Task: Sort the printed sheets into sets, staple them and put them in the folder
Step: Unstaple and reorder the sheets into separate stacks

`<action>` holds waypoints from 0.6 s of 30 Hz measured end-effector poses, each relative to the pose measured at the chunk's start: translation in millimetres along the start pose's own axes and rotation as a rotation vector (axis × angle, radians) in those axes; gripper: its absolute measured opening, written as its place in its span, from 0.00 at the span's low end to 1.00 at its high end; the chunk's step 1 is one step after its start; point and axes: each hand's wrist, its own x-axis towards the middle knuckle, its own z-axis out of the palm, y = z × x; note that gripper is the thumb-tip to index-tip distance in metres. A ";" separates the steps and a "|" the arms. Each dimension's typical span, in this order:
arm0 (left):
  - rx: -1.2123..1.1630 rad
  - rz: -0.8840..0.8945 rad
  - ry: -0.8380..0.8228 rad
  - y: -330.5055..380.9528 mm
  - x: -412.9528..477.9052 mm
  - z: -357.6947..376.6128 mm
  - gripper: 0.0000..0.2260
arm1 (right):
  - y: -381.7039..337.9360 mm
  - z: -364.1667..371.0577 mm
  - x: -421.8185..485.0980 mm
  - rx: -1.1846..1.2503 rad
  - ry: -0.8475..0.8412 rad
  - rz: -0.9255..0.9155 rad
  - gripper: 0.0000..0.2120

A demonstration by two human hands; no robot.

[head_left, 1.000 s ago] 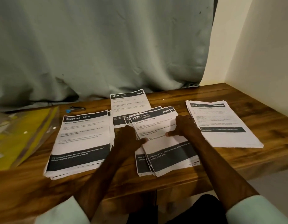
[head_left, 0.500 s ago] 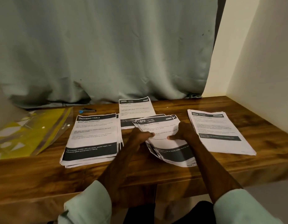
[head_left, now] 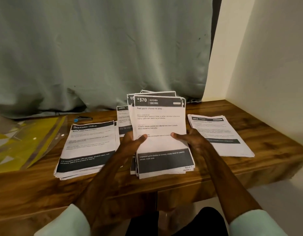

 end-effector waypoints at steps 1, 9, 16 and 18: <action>-0.013 0.022 0.000 2.4 -1.1 -1.3 0.17 | -1.5 0.3 -3.0 0.070 -0.019 -0.004 0.27; -0.114 0.229 0.029 44.1 10.4 -4.5 0.10 | -54.5 -1.9 0.9 0.165 0.178 -0.293 0.16; -0.091 0.344 0.071 73.1 24.0 -1.4 0.06 | -87.6 -12.2 1.5 0.117 0.290 -0.475 0.17; -0.086 0.354 0.082 73.2 25.8 0.0 0.07 | -87.0 -12.6 0.9 0.104 0.303 -0.485 0.17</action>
